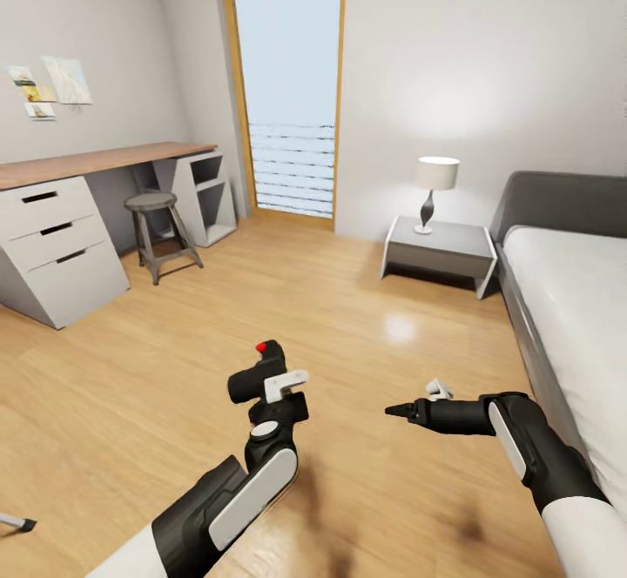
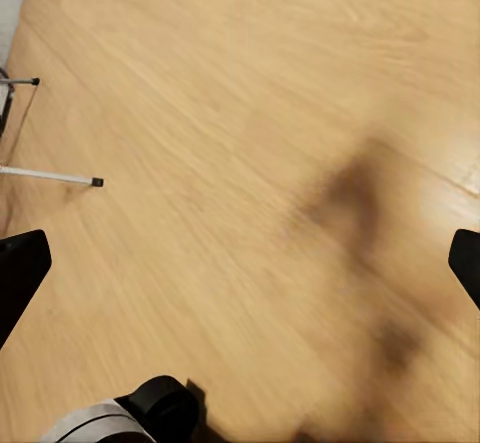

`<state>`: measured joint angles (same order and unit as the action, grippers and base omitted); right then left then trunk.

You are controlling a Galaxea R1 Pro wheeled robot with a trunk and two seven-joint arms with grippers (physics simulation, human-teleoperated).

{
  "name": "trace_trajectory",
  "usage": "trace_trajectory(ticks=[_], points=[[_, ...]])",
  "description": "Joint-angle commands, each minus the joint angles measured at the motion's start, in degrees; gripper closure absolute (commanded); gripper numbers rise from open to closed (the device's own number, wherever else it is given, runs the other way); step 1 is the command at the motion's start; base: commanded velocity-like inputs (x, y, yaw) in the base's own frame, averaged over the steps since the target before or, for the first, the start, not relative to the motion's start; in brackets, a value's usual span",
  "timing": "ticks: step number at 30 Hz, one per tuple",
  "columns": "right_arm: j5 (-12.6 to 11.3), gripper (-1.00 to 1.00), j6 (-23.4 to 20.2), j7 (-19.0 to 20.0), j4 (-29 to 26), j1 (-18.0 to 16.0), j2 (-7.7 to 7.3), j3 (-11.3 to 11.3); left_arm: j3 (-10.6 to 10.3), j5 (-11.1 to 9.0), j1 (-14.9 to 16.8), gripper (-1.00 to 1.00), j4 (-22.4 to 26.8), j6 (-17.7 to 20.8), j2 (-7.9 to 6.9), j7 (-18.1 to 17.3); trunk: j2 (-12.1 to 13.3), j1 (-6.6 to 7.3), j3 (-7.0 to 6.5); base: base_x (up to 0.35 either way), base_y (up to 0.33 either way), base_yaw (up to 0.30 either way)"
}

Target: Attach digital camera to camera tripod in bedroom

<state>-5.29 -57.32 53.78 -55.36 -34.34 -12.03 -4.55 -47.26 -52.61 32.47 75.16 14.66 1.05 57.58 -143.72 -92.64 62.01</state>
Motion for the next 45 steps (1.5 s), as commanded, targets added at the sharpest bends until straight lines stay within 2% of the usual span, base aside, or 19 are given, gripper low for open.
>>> trace_trajectory(ticks=[1,4,6,7,12,13,17,21,22,28,30,37,45], points=[[-0.4,-1.00,-0.4,-0.2,0.0,0.0,-0.01,0.0,2.1,-1.2,0.1,1.00,0.0,-0.3,-2.33,-5.5,0.0,0.03,-0.17,0.000,0.000,0.000],[-0.4,-1.00,-0.4,-0.2,0.0,0.0,-0.01,0.0,2.8,-3.0,0.1,1.00,-0.2,-1.0,-3.46,-9.5,0.0,0.11,-0.84,0.000,0.000,0.000],[-0.4,-1.00,-0.4,-0.2,0.0,0.0,-0.01,0.0,3.1,-5.0,0.1,1.00,-0.3,-1.5,-4.47,-12.7,0.1,0.16,-1.28,0.000,0.000,0.000],[-0.4,-1.00,-0.4,-0.2,0.0,0.0,-0.01,0.0,3.3,-9.1,0.1,1.00,-0.3,-2.0,-6.91,-17.9,0.1,0.19,-1.50,0.000,0.000,0.000],[-0.4,-1.00,-0.4,-0.2,0.0,0.0,0.01,0.0,3.4,-14.2,0.1,1.00,-0.4,-2.2,-9.82,-22.9,0.1,0.32,-2.61,0.000,0.000,0.000],[-0.4,-1.00,-0.4,-0.2,0.0,0.0,0.03,0.0,3.5,-16.4,0.1,1.00,-0.5,-2.3,-10.94,-24.7,0.2,0.34,-2.83,0.000,0.000,0.000],[-0.4,-1.00,-0.4,-0.3,0.0,0.0,0.08,0.1,3.7,-20.5,0.1,1.00,-1.1,-2.3,-12.85,-27.8,0.2,0.45,-3.72,0.000,0.000,0.000],[-0.4,-1.00,-0.4,-0.3,0.0,0.0,0.13,0.1,5.1,-24.0,0.1,1.00,-2.4,-2.3,-14.01,-30.4,0.3,0.55,-4.61,0.000,0.000,0.000],[-0.3,-1.00,-0.3,-0.3,0.0,0.0,0.14,0.1,6.2,-25.3,0.1,1.00,-3.3,-2.3,-14.31,-31.6,0.3,0.58,-4.83,0.000,0.000,0.000],[-0.3,-1.00,-0.3,-0.3,0.0,0.0,0.16,0.1,9.5,-27.2,0.1,1.00,-6.7,-1.9,-14.64,-35.9,0.4,0.73,-6.16,0.000,0.000,0.000],[-0.3,-1.00,-0.3,-0.3,0.0,0.0,0.16,0.1,10.4,-27.5,0.1,1.00,-8.3,-1.7,-14.70,-38.4,0.4,0.78,-6.60,0.000,0.000,0.000],[-0.3,-1.00,-0.3,-0.3,0.0,0.0,0.15,0.0,11.3,-27.8,0.1,1.00,-11.1,-1.4,-14.80,-43.9,0.5,0.96,-8.15,0.000,0.000,0.000],[-0.4,-1.00,-0.3,-0.3,0.0,0.0,0.13,0.0,11.5,-27.9,0.1,1.00,-11.8,-1.3,-14.84,-45.6,3.7,2.72,-9.59,0.000,0.000,0.000]])
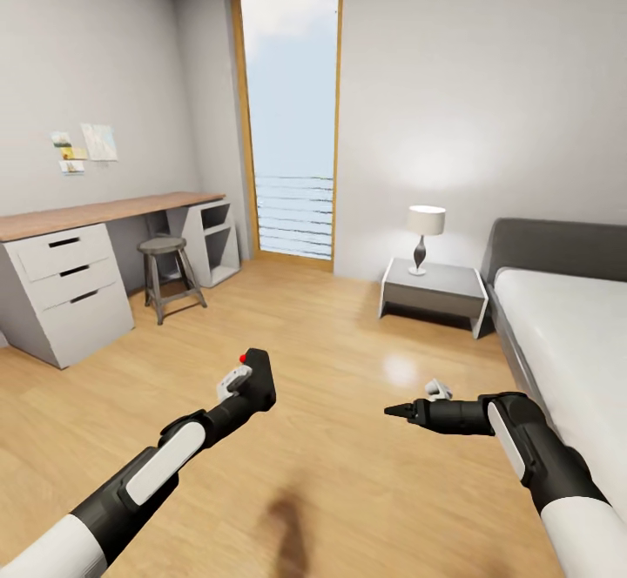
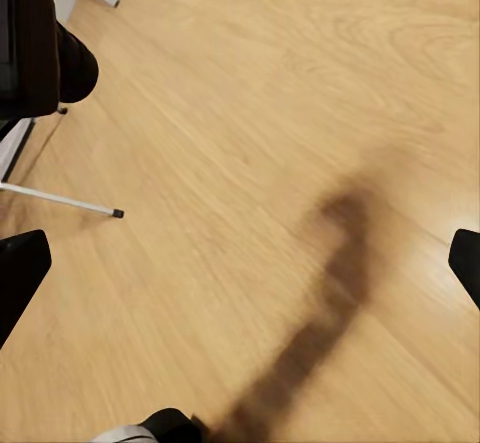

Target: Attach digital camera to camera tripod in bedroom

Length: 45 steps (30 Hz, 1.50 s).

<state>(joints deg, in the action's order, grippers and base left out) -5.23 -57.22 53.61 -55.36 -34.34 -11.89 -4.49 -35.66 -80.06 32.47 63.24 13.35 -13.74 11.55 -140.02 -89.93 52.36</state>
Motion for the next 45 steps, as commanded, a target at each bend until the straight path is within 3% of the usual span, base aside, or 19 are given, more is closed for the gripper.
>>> trace_trajectory(ticks=[1,45], points=[[-0.4,-1.00,-0.4,-0.2,0.0,0.0,-0.02,0.0,-0.1,-0.4,0.1,1.00,0.1,0.0,-0.06,0.4,0.4,0.24,-0.12,0.000,0.000,0.000],[-0.5,-1.00,-0.4,-0.3,0.0,0.0,0.11,0.0,-0.2,0.3,0.1,1.00,0.0,-0.2,0.38,0.8,18.0,9.90,-8.02,0.000,0.000,0.000]])
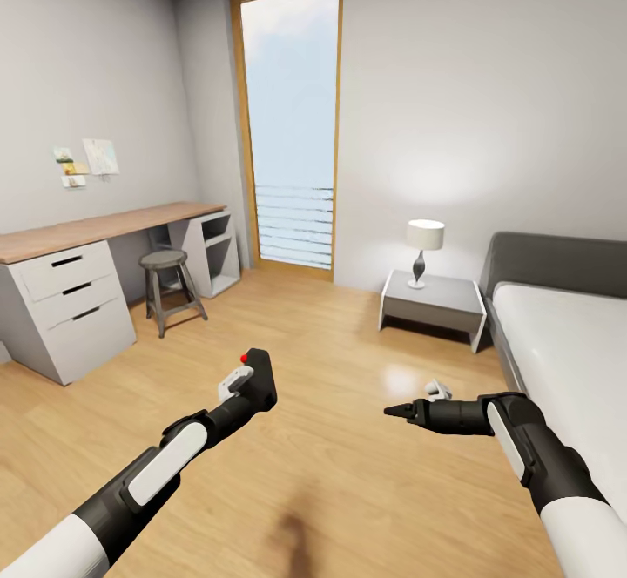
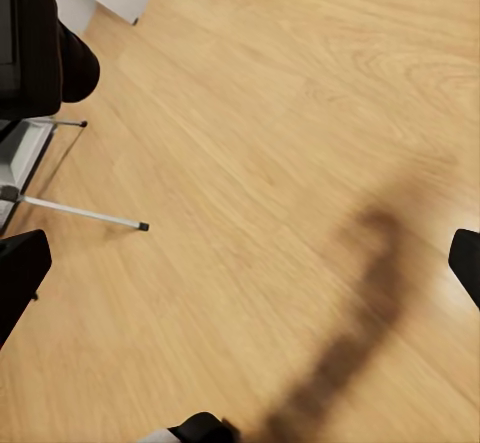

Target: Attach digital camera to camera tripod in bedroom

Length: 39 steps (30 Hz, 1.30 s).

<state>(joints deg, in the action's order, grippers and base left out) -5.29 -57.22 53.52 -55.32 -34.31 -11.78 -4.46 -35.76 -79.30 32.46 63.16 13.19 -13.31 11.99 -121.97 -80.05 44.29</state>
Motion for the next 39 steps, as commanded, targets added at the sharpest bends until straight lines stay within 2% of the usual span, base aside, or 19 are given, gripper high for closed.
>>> trace_trajectory(ticks=[1,28,39], points=[[-0.4,-1.00,-0.4,-0.2,0.0,0.0,-0.01,0.0,-0.1,-0.4,0.1,1.00,0.1,0.0,-0.06,0.3,0.4,0.23,-0.12,0.000,0.000,0.000],[-0.4,-1.00,-0.4,-0.2,0.0,0.0,0.20,0.1,-0.1,-0.7,0.1,1.00,-0.1,-0.1,-0.21,-0.5,11.2,6.16,-4.97,0.000,0.000,0.000],[-0.5,-1.00,-0.4,-0.2,0.0,0.0,0.26,0.1,0.1,-1.0,0.1,1.00,-2.4,-0.1,-0.23,-0.5,15.6,8.58,-6.94,0.000,0.000,0.000]])
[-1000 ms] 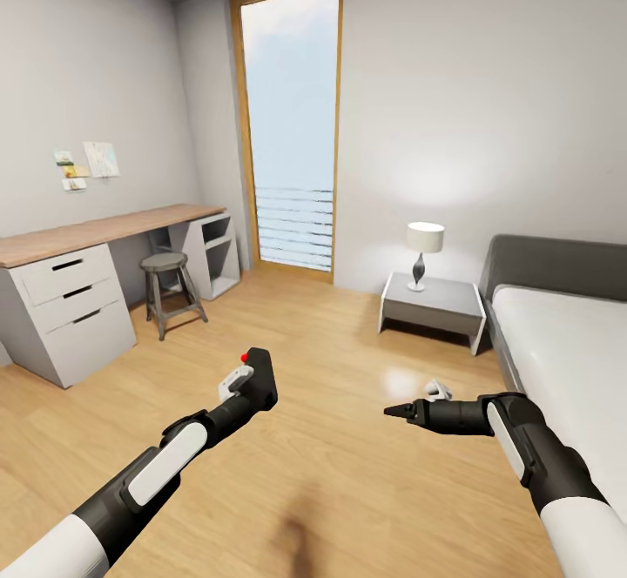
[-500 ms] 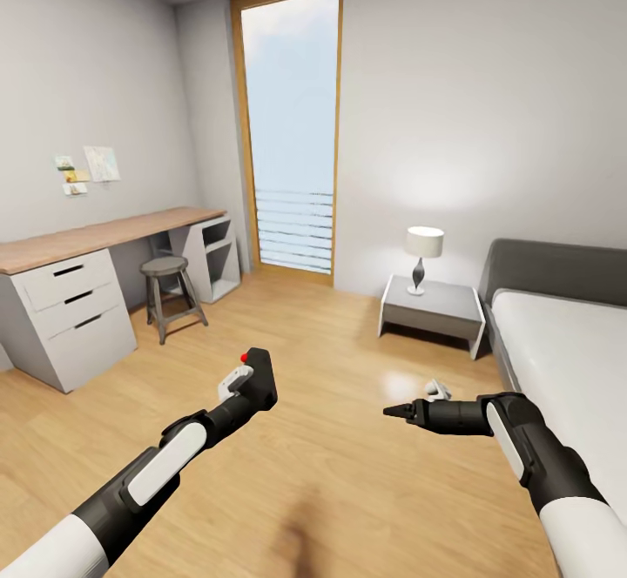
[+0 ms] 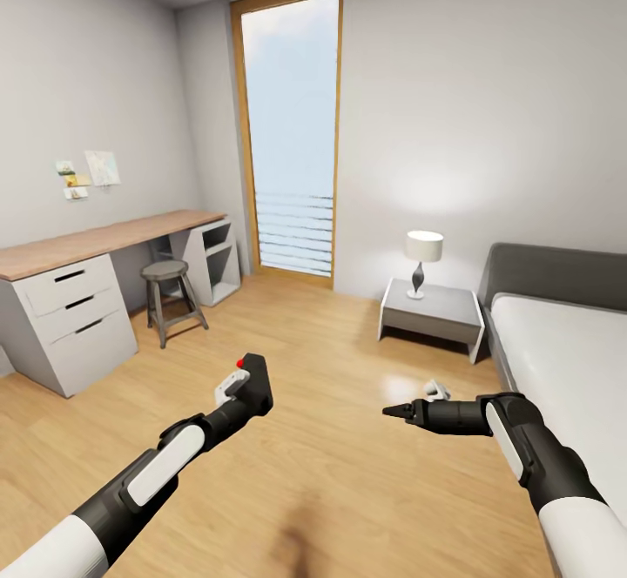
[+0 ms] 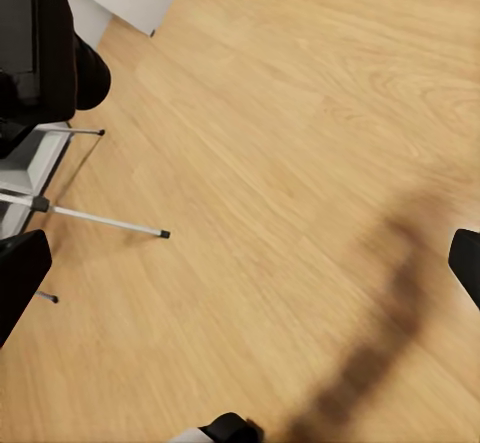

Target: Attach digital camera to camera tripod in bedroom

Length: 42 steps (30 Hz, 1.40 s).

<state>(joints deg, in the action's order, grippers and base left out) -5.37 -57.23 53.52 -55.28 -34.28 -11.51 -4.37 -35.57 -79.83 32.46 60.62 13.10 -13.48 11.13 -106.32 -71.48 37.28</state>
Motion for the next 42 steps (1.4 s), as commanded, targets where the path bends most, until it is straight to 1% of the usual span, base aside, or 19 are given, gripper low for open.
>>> trace_trajectory(ticks=[1,42], points=[[-0.4,-1.00,-0.4,-0.2,0.0,0.0,-0.01,0.0,-0.1,-0.5,0.1,1.00,0.0,0.0,-0.06,0.4,0.4,0.23,-0.12,0.000,0.000,0.000],[-0.4,-1.00,-0.4,-0.3,0.0,0.0,0.00,0.0,-0.1,-0.5,0.1,1.00,-0.4,-0.2,-0.23,0.4,16.8,9.24,-7.48,0.000,0.000,0.000]])
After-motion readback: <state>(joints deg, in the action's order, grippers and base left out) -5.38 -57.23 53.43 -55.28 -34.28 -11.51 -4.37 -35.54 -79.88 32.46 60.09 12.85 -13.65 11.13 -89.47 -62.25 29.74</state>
